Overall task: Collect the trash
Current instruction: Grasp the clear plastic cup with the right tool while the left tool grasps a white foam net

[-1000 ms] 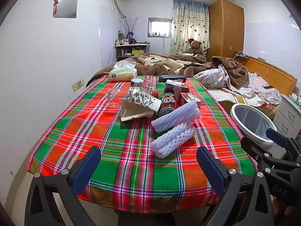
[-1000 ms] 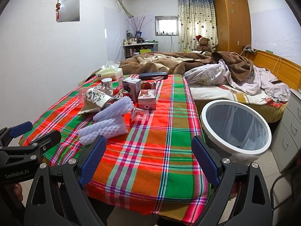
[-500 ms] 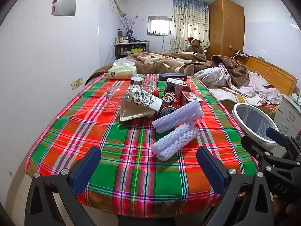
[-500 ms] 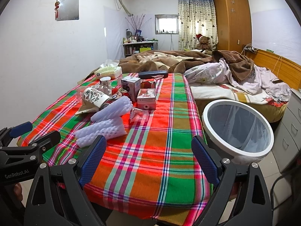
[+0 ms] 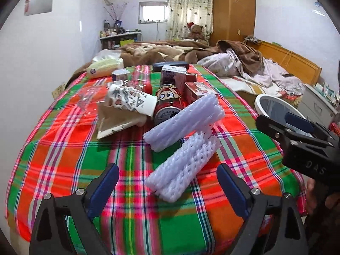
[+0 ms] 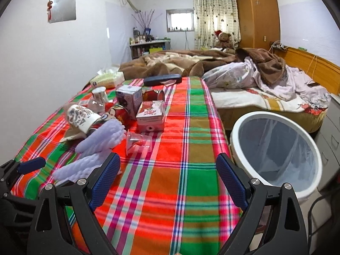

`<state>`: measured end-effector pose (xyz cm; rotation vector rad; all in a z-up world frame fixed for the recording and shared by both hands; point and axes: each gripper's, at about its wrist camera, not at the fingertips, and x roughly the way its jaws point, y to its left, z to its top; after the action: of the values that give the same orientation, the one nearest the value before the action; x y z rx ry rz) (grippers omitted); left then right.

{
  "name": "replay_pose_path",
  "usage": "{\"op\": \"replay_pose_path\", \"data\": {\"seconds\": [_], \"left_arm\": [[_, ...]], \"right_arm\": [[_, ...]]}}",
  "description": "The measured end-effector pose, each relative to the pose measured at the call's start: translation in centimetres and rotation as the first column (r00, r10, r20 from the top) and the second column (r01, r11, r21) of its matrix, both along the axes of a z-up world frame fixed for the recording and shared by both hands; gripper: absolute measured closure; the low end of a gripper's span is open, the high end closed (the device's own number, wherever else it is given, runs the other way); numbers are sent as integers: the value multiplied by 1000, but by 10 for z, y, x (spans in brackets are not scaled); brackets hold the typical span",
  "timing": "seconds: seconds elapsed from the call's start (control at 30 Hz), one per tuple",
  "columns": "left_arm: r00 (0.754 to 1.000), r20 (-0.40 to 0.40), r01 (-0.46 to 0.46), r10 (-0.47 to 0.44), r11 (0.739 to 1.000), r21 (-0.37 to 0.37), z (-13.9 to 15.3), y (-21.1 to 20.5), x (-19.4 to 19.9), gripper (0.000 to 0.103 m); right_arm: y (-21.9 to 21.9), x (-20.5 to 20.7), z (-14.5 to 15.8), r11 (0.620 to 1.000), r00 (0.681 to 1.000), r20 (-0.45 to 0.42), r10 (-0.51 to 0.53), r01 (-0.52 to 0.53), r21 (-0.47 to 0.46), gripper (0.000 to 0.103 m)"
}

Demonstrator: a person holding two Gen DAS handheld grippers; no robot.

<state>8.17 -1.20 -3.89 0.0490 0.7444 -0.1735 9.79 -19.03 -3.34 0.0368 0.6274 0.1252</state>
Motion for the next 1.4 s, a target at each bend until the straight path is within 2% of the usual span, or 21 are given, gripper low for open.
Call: {"op": "replay_pose_path", "data": {"seconds": [0.03, 0.07, 0.17, 0.27, 0.53, 0.67, 0.87, 0.9, 0.93, 1.07, 1.3, 1.4], "left_arm": [[1000, -7, 8, -8, 1000, 2, -2, -1, 4, 11], [1000, -20, 16, -16, 1000, 0, -4, -1, 7, 16], [998, -46, 38, -38, 999, -12, -10, -4, 17, 20], [995, -78, 63, -64, 998, -10, -16, -4, 23, 26], [984, -143, 99, -109, 992, -76, -27, 1, 35, 41], [983, -141, 107, -119, 990, -89, -26, 0, 35, 53], [982, -148, 98, -114, 989, -110, -25, 2, 37, 53], [983, -148, 97, -112, 989, -108, -25, 1, 37, 53], [983, -149, 96, -111, 990, -106, -25, 1, 39, 53], [982, -150, 100, -113, 991, -91, -26, -2, 42, 53], [979, -160, 118, -128, 991, -69, -25, -11, 48, 52], [977, -161, 126, -137, 989, -82, -24, -15, 47, 58]], "right_arm": [[0, 4, -2, 1000, 1000, -11, 6, -5, 10, 16], [1, 7, -4, 1000, 1000, -21, 7, -7, 14, 16], [7, 18, -9, 1000, 999, -44, 24, -23, 16, 16], [15, 26, -13, 999, 997, -64, 41, -41, 6, 25], [24, 38, -17, 995, 989, -115, 93, -90, 32, 26], [30, 45, -21, 995, 984, -144, 103, -100, 27, 36], [32, 55, -22, 988, 971, -194, 142, -127, 89, 37], [34, 57, -23, 988, 970, -199, 142, -126, 90, 40], [35, 58, -24, 988, 968, -205, 143, -126, 94, 50], [37, 58, -26, 989, 965, -221, 142, -127, 82, 62], [27, 57, -24, 992, 972, -209, 112, -98, 77, 64], [20, 55, -21, 994, 975, -198, 96, -82, 75, 64]]}}
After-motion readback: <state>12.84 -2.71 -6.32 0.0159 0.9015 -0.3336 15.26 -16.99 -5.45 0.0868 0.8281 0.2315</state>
